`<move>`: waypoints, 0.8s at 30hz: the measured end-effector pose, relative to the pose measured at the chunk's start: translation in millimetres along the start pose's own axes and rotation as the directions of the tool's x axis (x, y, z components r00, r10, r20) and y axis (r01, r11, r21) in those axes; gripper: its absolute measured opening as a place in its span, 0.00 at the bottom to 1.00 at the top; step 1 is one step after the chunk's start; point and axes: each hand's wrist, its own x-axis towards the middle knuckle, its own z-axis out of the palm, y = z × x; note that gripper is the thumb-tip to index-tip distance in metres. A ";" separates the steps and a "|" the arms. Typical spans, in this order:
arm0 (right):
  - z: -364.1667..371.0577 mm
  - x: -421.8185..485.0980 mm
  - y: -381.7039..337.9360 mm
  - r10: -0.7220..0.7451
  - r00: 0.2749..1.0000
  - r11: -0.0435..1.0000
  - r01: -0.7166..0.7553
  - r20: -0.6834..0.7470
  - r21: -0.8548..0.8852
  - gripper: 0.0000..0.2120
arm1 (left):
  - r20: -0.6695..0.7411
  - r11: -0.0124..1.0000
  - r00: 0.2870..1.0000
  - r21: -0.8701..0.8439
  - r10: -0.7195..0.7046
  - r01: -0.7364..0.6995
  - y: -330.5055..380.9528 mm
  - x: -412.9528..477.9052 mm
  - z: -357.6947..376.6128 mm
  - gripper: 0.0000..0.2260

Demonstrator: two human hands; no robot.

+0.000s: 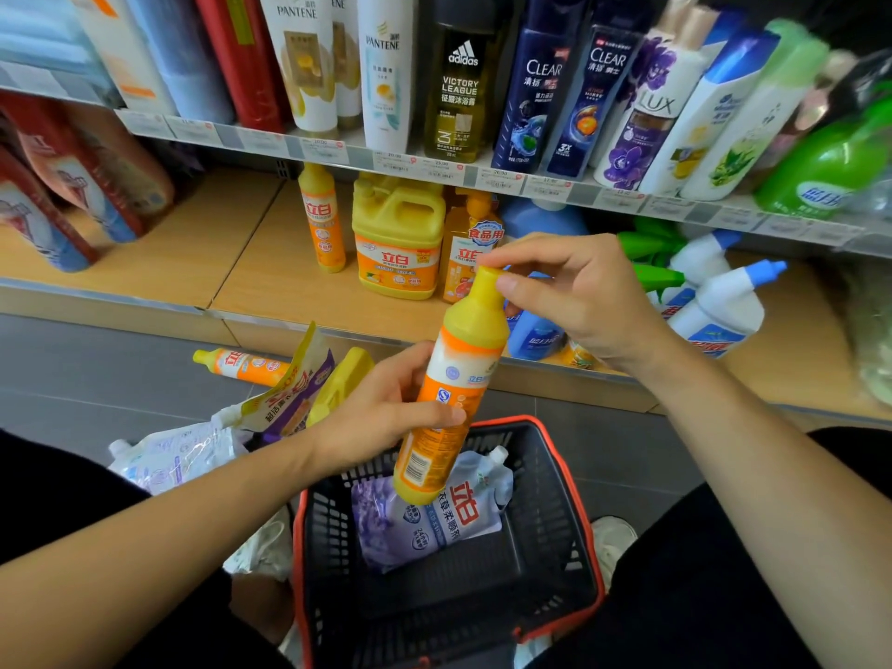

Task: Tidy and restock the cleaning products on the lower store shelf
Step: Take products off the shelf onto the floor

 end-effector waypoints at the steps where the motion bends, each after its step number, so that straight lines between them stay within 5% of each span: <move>1: 0.4 -0.1 0.4 0.001 1.000 1.000 -0.001 -0.001 -0.003 0.12 | -0.004 1.000 1.000 -0.006 -0.003 0.003 0.9 0.1 0.2 0.26; 13: 1.7 0.7 4.2 0.019 0.999 0.999 -0.018 -0.038 0.034 0.12 | 0.001 0.997 0.999 -0.066 -0.047 0.047 3.9 -1.2 0.0 0.26; 20: 7.8 0.4 6.2 0.058 0.998 0.997 -0.055 -0.034 0.061 0.22 | -0.007 0.988 1.000 -0.153 -0.023 0.022 0.3 2.2 -6.6 0.25; 24: 14.0 -1.7 11.7 0.137 0.989 0.990 -0.138 0.049 0.028 0.33 | -0.124 0.980 0.992 -0.189 0.035 -0.058 7.2 5.8 -11.0 0.22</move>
